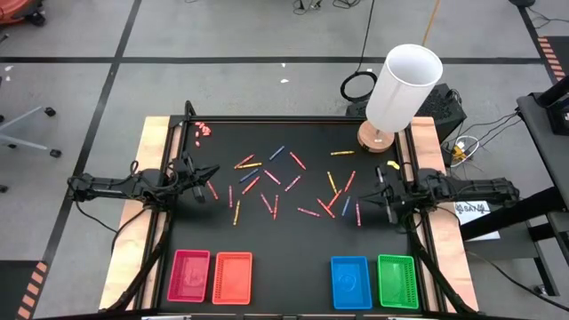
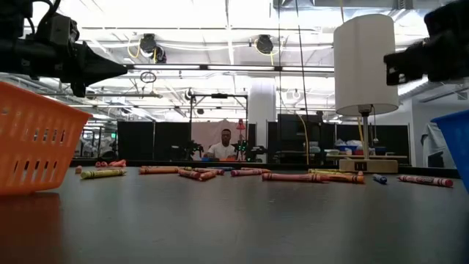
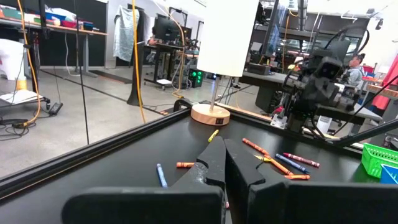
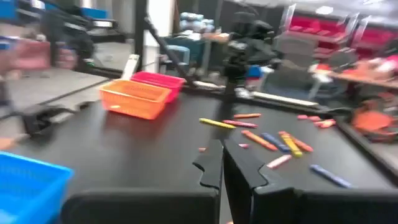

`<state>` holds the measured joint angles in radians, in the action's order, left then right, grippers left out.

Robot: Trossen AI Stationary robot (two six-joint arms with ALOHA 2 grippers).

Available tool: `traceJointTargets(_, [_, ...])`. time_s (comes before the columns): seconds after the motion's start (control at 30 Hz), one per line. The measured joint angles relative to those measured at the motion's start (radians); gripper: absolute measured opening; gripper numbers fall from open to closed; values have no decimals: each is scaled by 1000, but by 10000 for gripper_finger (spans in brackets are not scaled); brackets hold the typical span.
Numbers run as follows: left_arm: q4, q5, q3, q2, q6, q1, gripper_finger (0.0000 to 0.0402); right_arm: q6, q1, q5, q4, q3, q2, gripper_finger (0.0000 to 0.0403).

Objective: Sort crayons
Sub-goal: Put the orange crayon into the orange bin

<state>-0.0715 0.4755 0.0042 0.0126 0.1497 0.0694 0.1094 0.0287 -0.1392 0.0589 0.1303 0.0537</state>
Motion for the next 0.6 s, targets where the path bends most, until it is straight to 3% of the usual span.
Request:
traceJointTargets(0.37, [0,0,0,0,0,0,0,-174,-1,34,38,297,254,0])
traceJointTargets(0.6, [-1,0,0,0,0,0,0,-166,-1,38,157,574,473,0])
